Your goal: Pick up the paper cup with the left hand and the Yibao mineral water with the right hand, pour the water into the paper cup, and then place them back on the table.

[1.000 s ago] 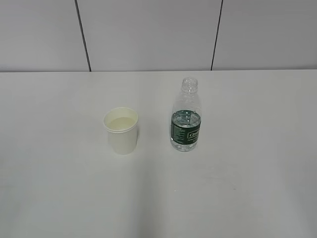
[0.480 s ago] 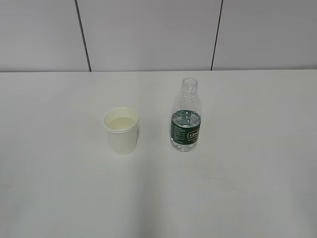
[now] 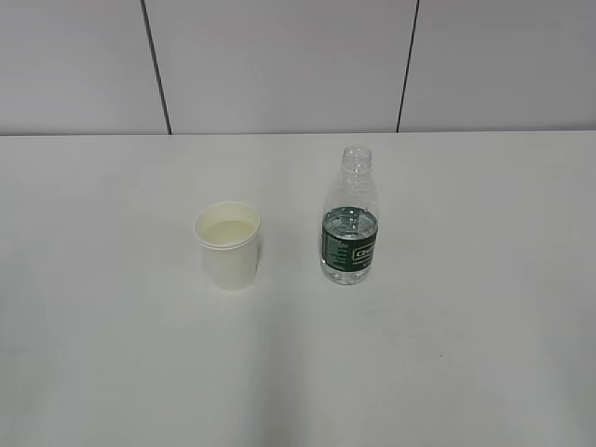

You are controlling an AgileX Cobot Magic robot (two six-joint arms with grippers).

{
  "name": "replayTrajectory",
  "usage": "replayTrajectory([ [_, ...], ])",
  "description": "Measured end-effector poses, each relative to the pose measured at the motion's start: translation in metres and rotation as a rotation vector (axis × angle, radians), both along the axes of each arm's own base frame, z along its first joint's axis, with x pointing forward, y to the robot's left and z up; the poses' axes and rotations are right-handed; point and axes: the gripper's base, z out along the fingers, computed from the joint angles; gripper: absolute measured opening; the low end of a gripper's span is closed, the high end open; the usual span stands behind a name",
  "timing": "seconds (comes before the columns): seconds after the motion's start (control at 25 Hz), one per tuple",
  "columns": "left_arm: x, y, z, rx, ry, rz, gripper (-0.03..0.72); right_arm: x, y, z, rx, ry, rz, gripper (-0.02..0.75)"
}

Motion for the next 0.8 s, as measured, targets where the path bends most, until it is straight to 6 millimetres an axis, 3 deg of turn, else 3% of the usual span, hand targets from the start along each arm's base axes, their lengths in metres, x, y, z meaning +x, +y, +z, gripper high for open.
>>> replayTrajectory([
  [0.36,0.0,0.0,0.0,0.0,0.0,0.0,0.328,-0.0001,0.0012,0.0004,0.002,-0.005,-0.106,0.592],
  [0.8,0.0,0.0,0.0,0.0,0.0,0.0,0.311,0.0,0.0013,0.0006,0.002,-0.007,-0.117,0.592],
])
